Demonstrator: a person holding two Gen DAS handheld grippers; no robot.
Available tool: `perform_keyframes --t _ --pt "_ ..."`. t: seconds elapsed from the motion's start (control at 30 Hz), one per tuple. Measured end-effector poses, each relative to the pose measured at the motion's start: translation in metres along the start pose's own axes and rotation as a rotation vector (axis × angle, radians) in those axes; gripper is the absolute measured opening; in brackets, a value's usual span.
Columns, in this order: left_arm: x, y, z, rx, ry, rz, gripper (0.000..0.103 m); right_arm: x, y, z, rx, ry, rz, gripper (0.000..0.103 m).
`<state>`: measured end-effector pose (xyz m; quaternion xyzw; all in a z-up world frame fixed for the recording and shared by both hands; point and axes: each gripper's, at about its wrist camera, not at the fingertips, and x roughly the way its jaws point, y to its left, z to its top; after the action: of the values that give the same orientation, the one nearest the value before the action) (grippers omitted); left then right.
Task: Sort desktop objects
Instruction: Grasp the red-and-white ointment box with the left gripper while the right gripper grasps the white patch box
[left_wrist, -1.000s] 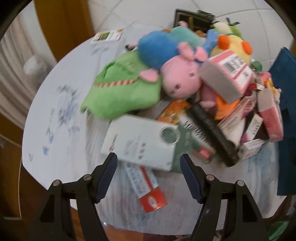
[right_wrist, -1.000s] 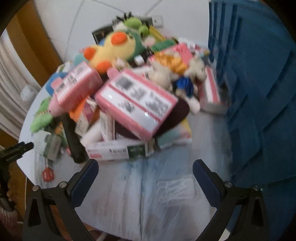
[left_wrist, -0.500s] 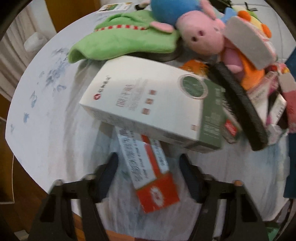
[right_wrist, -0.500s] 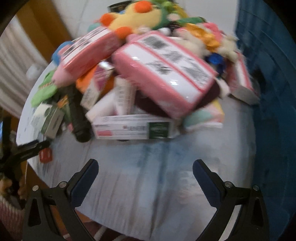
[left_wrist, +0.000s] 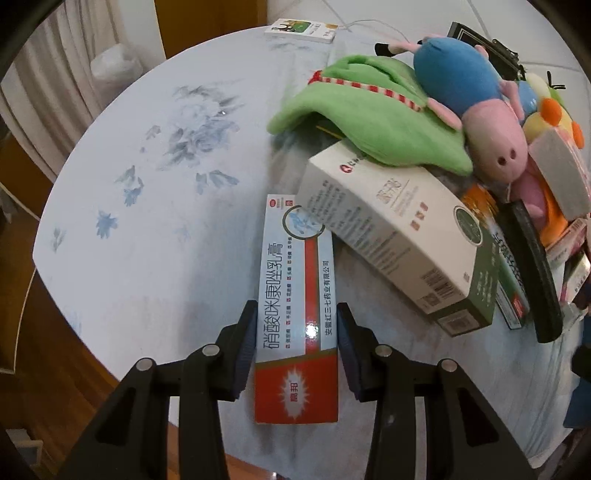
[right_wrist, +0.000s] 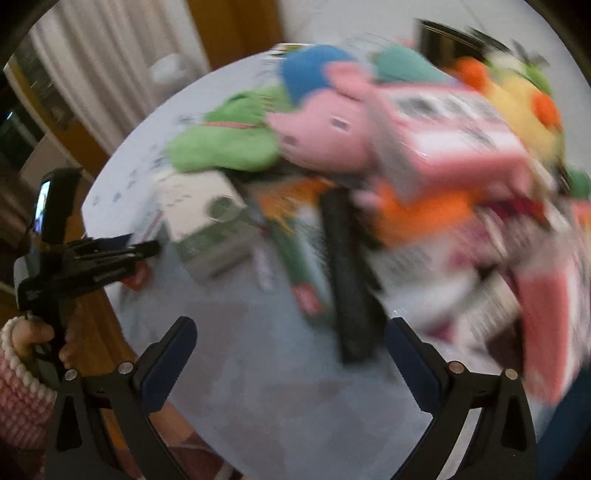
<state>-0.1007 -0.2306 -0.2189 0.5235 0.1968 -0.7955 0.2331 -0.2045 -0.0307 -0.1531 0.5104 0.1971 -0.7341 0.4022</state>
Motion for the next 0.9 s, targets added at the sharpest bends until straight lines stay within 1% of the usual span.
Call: perform_keyframes --t 0.13,0.23,0.33,0.4,0.63,0.7,0.83,0.9 --pt "0.004 0.005 0.007 0.010 0.001 -0.029 0.040 0.028 0.030 0.033 -0.066 0.016 0.026 0.103" --pt "0.006 0.009 0.012 0.018 -0.003 -0.039 0.040 0.051 0.045 0.051 -0.093 0.046 0.022 0.103" --pt "0.010 0.012 0.019 0.026 0.001 -0.042 0.040 0.069 0.055 0.064 -0.115 0.065 0.008 0.103" --pt "0.013 0.014 0.023 0.028 0.007 -0.057 0.040 0.080 0.060 0.071 -0.125 0.078 0.011 0.103" --pt "0.019 0.013 0.039 0.045 0.010 -0.072 0.040 0.114 0.070 0.098 -0.154 0.122 0.031 0.103" --pt "0.019 0.013 0.041 0.049 0.013 -0.084 0.041 0.121 0.067 0.103 -0.132 0.134 0.045 0.103" --pt "0.016 0.009 0.040 0.061 0.009 -0.080 0.041 0.130 0.063 0.107 -0.116 0.161 0.072 0.103" --pt "0.011 0.007 0.037 0.051 0.011 -0.085 0.041 0.128 0.065 0.107 -0.116 0.166 0.063 0.100"
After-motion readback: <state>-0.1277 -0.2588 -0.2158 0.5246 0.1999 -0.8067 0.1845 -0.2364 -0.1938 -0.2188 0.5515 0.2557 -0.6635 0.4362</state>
